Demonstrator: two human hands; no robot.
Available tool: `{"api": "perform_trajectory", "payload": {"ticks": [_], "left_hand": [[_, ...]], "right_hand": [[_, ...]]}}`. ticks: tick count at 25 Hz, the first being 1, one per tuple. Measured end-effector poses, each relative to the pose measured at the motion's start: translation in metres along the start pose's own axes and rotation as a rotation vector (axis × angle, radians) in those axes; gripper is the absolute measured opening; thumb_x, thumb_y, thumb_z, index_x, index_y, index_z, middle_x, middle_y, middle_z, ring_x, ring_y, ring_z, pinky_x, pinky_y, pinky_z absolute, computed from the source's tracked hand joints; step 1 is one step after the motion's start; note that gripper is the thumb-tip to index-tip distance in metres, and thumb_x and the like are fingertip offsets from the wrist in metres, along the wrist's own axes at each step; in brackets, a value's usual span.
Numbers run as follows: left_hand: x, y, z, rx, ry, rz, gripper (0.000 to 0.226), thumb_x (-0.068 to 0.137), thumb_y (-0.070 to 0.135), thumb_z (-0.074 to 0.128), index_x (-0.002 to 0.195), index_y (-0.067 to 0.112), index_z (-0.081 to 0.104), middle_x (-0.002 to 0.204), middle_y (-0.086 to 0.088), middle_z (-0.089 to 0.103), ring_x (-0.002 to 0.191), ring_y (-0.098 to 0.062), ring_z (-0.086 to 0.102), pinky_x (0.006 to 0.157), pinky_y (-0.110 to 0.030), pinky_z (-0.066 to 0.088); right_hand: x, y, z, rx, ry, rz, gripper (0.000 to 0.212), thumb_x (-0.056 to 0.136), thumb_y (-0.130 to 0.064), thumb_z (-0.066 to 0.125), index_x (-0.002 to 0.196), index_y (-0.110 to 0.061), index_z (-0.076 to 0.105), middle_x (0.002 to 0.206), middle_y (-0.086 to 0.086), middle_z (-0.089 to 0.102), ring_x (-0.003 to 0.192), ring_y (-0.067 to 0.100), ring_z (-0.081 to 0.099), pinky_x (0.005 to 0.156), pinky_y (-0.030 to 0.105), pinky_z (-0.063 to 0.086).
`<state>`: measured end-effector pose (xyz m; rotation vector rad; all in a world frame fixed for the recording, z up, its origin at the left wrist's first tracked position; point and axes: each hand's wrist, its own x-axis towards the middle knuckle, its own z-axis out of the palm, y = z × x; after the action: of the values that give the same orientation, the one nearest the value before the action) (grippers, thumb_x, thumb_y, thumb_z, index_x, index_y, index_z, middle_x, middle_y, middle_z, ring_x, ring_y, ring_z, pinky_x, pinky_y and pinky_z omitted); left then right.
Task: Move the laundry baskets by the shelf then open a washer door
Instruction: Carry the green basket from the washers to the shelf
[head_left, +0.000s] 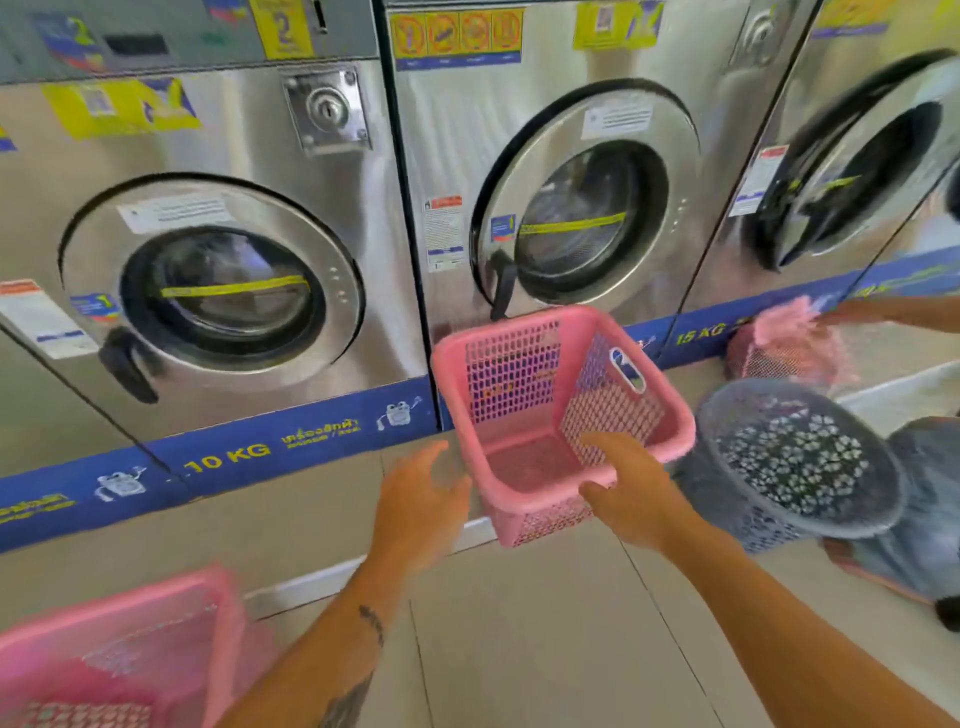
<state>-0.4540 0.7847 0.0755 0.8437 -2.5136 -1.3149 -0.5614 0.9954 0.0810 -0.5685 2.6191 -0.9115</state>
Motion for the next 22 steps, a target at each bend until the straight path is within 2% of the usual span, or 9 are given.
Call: {"api": "perform_trajectory", "payload": {"ticks": [2, 5, 9, 10, 12, 14, 16, 19, 22], "left_hand": [[0.025, 0.013, 0.025, 0.061, 0.023, 0.034, 0.049, 0.088, 0.036, 0.059, 0.135, 0.027, 0.048, 0.115, 0.014, 0.05, 0.119, -0.018, 0.049, 0.089, -0.025, 0.032], [0.081, -0.002, 0.073, 0.177, 0.045, 0.037, 0.066, 0.084, 0.05, 0.052, 0.145, 0.036, 0.03, 0.13, -0.001, 0.05, 0.126, -0.023, 0.043, 0.094, -0.036, 0.037], [0.157, -0.045, 0.125, 0.319, -0.034, -0.109, 0.074, 0.083, 0.06, 0.046, 0.148, 0.041, 0.014, 0.16, -0.011, 0.012, 0.144, -0.033, 0.018, 0.109, -0.053, 0.031], [0.173, -0.054, 0.133, 0.354, -0.029, -0.119, 0.075, 0.084, 0.057, 0.049, 0.148, 0.039, 0.014, 0.16, -0.012, 0.008, 0.143, -0.035, 0.019, 0.108, -0.053, 0.033], [0.193, -0.069, 0.14, 0.445, 0.02, -0.029, 0.075, 0.081, 0.044, 0.054, 0.148, 0.03, 0.023, 0.15, -0.015, 0.027, 0.129, -0.039, 0.039, 0.098, -0.05, 0.043], [0.207, -0.083, 0.144, 0.53, 0.051, 0.06, 0.075, 0.073, 0.028, 0.057, 0.144, 0.02, 0.035, 0.131, -0.012, 0.045, 0.102, -0.037, 0.056, 0.081, -0.045, 0.051], [0.21, -0.087, 0.147, 0.541, 0.058, 0.04, 0.075, 0.071, 0.021, 0.058, 0.143, 0.02, 0.039, 0.132, -0.008, 0.047, 0.09, -0.034, 0.062, 0.072, -0.042, 0.052], [0.209, -0.081, 0.147, 0.547, 0.068, 0.001, 0.072, 0.074, 0.021, 0.058, 0.144, 0.027, 0.038, 0.146, 0.0, 0.04, 0.093, -0.031, 0.064, 0.07, -0.039, 0.052], [0.211, -0.081, 0.14, 0.531, 0.044, -0.024, 0.073, 0.075, 0.02, 0.057, 0.145, 0.029, 0.037, 0.147, 0.002, 0.041, 0.102, -0.033, 0.062, 0.078, -0.043, 0.052]], "right_hand": [[0.028, 0.022, -0.01, 0.019, 0.035, 0.039, 0.06, 0.084, -0.016, 0.066, 0.14, -0.017, 0.045, 0.144, 0.005, 0.042, 0.133, 0.023, 0.04, 0.109, 0.032, 0.032], [0.087, 0.066, -0.014, -0.034, 0.077, 0.079, 0.063, 0.082, -0.023, 0.068, 0.14, -0.023, 0.044, 0.147, 0.005, 0.039, 0.137, 0.026, 0.034, 0.114, 0.043, 0.028], [0.175, 0.124, -0.012, -0.153, 0.099, 0.151, 0.066, 0.074, -0.032, 0.066, 0.136, -0.029, 0.046, 0.142, 0.004, 0.045, 0.127, 0.031, 0.046, 0.108, 0.05, 0.036], [0.197, 0.136, -0.011, -0.19, 0.108, 0.177, 0.065, 0.072, -0.034, 0.063, 0.135, -0.031, 0.046, 0.14, 0.004, 0.046, 0.12, 0.033, 0.051, 0.104, 0.05, 0.041], [0.234, 0.158, -0.013, -0.257, 0.139, 0.221, 0.066, 0.069, -0.039, 0.056, 0.134, -0.035, 0.041, 0.134, 0.006, 0.046, 0.11, 0.038, 0.054, 0.098, 0.054, 0.045], [0.264, 0.177, -0.012, -0.347, 0.133, 0.249, 0.067, 0.072, -0.036, 0.055, 0.135, -0.037, 0.035, 0.135, 0.009, 0.041, 0.113, 0.043, 0.051, 0.097, 0.059, 0.043], [0.284, 0.193, -0.004, -0.422, 0.097, 0.258, 0.065, 0.077, -0.033, 0.057, 0.137, -0.038, 0.032, 0.139, 0.008, 0.034, 0.114, 0.046, 0.051, 0.097, 0.062, 0.041], [0.288, 0.205, -0.003, -0.508, 0.116, 0.236, 0.065, 0.08, -0.023, 0.056, 0.139, -0.037, 0.033, 0.141, 0.006, 0.03, 0.107, 0.052, 0.052, 0.092, 0.062, 0.045], [0.276, 0.211, -0.016, -0.539, 0.006, 0.22, 0.078, 0.077, -0.009, 0.059, 0.144, -0.035, 0.029, 0.143, 0.009, 0.032, 0.107, 0.047, 0.056, 0.086, 0.055, 0.05]]}}
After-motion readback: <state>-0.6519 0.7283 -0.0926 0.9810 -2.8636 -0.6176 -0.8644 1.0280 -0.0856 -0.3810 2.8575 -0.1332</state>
